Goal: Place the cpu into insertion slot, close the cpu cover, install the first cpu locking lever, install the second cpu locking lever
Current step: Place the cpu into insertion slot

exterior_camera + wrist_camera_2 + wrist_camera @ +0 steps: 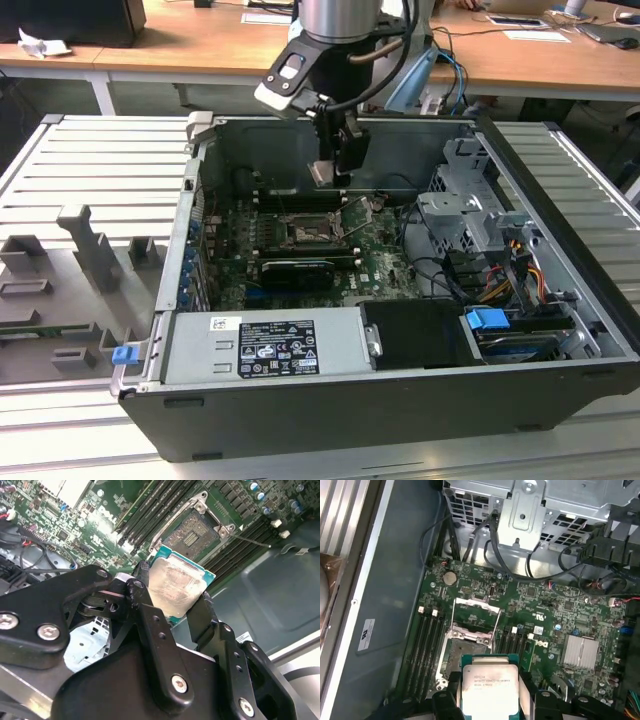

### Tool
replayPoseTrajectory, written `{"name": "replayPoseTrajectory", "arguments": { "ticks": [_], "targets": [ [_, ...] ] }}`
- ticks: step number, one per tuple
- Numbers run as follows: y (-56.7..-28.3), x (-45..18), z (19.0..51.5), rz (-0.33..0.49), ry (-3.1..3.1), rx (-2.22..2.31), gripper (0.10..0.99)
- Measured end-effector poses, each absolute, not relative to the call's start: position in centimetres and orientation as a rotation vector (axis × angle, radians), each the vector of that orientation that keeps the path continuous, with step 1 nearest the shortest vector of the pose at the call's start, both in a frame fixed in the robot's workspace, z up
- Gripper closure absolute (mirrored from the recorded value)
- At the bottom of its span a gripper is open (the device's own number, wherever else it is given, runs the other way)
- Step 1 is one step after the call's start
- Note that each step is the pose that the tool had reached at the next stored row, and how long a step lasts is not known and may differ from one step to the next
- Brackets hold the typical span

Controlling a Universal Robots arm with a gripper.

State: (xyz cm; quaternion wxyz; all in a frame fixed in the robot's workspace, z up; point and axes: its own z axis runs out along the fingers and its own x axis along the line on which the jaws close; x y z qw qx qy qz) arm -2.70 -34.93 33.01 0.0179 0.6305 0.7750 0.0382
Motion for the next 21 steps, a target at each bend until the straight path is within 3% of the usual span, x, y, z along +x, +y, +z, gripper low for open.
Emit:
{"name": "replayPoseTrajectory", "arguments": {
  "ticks": [21],
  "targets": [
    [-34.9, -2.7, 30.8, 0.114, 2.267, 2.112, 0.545]
  ]
}}
